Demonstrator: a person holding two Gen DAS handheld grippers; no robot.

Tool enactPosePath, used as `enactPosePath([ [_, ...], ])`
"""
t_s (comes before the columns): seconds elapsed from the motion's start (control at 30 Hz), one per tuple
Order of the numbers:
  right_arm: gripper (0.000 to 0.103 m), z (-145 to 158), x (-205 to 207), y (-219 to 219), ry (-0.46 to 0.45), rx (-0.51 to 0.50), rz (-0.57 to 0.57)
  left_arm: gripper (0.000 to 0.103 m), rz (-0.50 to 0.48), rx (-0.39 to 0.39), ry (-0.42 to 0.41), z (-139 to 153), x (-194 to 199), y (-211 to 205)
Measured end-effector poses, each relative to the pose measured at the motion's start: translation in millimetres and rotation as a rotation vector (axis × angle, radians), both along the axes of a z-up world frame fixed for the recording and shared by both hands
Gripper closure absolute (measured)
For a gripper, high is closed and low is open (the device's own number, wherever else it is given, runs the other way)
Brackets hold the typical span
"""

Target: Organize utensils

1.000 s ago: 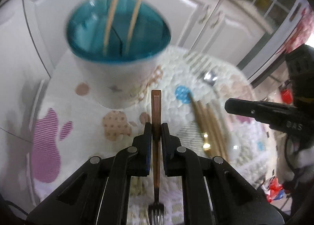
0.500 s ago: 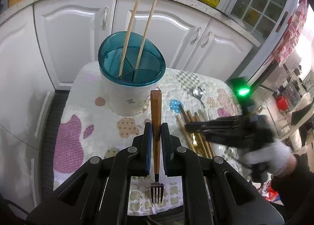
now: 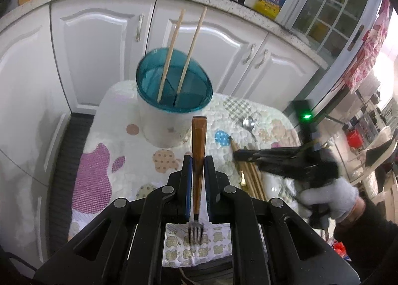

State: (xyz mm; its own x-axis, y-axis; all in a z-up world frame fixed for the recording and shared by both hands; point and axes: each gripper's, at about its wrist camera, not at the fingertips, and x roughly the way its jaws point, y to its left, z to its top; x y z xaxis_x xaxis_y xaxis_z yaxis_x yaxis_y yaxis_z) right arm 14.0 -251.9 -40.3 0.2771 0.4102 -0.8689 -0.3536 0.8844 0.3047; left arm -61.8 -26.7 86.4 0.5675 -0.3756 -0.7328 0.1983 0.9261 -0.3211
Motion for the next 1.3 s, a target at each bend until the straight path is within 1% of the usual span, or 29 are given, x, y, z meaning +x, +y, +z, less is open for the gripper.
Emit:
enactPosePath([
  [0.07,0.097,31,-6,-9,-0.041,0.076,0.009,0.095,0.001,-0.011,-0.024,13,-1,6],
  [0.2,0.098,95,-8,-22,-0.147,0.171,0.023,0.095,0.012,-0.036,-0.069,39,1,17],
  [0.3,0.098,129,-6,-25,-0.203,0.220,0.025,0.095,0.024,-0.039,-0.116,62,8,24],
  [0.37,0.098,157,-2,-26,-0.244,0.272,0.034,0.095,0.028,-0.042,-0.145,80,13,28],
  [0.47,0.098,192,5,-18,-0.295,0.295,0.057,0.095,0.024,-0.057,-0.168,101,23,35],
  [0.5,0.098,207,5,-14,-0.320,0.293,0.069,0.095,0.023,-0.057,-0.177,108,26,37],
  [0.53,0.098,216,6,-13,-0.337,0.292,0.075,0.095,0.025,-0.054,-0.187,113,30,39],
  [0.6,0.098,239,10,-10,-0.370,0.298,0.091,0.095,0.036,-0.034,-0.213,124,39,41],
  [0.7,0.098,259,17,-5,-0.418,0.285,0.093,0.095,0.069,-0.006,-0.241,132,54,44],
  [0.87,0.098,270,38,11,-0.466,0.242,0.076,0.095,0.114,0.023,-0.264,127,81,45],
  [1.07,0.098,261,63,27,-0.489,0.165,0.061,0.095,0.146,0.082,-0.253,104,106,39],
  [1.1,0.098,256,67,28,-0.481,0.160,0.058,0.095,0.150,0.087,-0.239,96,110,37],
  [1.3,0.098,209,92,37,-0.366,0.158,0.067,0.095,0.151,0.108,-0.163,58,125,29],
])
